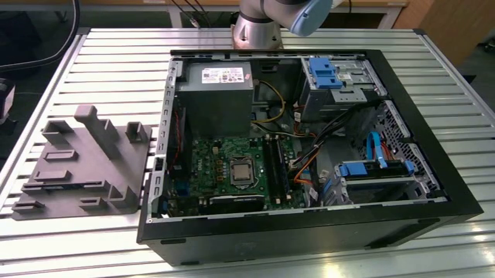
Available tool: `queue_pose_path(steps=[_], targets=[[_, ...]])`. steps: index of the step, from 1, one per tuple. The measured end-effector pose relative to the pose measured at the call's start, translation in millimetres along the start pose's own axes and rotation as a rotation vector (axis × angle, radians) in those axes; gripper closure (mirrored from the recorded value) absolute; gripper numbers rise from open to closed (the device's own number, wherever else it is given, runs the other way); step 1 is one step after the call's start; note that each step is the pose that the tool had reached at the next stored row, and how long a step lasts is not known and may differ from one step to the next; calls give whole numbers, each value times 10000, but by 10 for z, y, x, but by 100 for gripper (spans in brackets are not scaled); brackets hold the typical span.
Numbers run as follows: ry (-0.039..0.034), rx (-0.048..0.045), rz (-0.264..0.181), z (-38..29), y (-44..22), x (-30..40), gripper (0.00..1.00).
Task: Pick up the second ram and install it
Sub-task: 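Pick up the second ram and move it above second insertion slot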
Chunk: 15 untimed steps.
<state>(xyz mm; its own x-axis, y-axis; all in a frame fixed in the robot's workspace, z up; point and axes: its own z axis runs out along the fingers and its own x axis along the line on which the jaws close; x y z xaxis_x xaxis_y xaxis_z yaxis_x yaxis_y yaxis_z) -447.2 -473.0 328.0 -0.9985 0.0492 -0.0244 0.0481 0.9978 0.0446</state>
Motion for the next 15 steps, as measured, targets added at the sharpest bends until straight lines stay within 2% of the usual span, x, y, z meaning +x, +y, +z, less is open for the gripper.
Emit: queue_pose_path(steps=[3, 15], targets=[[19, -11, -424, 1, 0, 0, 89], [115, -64, -2588, 6, 0, 0, 89]])
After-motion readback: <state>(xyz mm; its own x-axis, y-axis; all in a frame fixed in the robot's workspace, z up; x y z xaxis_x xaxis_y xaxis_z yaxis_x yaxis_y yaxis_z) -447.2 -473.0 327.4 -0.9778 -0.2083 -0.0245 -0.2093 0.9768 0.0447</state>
